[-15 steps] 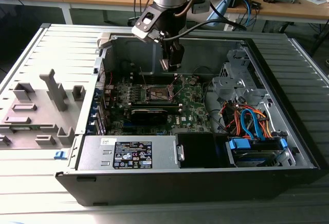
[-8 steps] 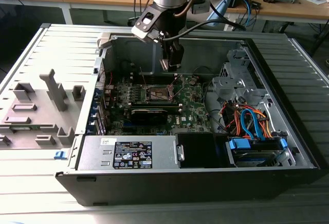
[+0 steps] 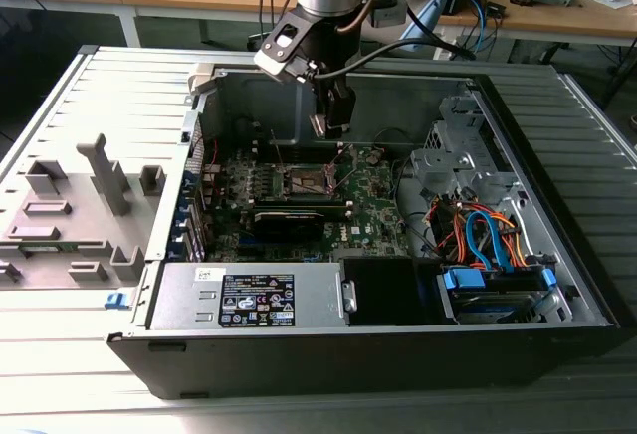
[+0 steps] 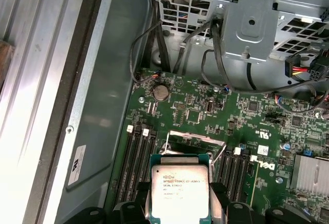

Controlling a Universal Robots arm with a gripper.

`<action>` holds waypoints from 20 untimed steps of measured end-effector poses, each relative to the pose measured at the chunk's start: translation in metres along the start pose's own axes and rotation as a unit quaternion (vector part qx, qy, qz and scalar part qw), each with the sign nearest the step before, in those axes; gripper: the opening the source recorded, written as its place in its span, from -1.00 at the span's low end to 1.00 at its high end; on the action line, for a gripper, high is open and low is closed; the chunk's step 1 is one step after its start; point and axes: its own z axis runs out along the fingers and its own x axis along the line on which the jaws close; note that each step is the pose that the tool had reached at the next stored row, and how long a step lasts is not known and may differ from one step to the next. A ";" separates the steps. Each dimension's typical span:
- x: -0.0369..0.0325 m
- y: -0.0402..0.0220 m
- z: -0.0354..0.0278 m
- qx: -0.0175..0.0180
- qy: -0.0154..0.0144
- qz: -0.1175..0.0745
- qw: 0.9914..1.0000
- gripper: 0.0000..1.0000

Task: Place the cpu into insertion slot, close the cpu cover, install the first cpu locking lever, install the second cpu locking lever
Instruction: 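Place the cpu into insertion slot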

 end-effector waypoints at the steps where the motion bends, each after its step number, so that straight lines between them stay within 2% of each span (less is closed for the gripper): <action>1: 0.0000 0.0000 0.0000 0.000 0.000 0.001 1.000 0.08; 20: 0.0000 0.0000 0.0007 0.000 -0.001 0.012 1.000 0.08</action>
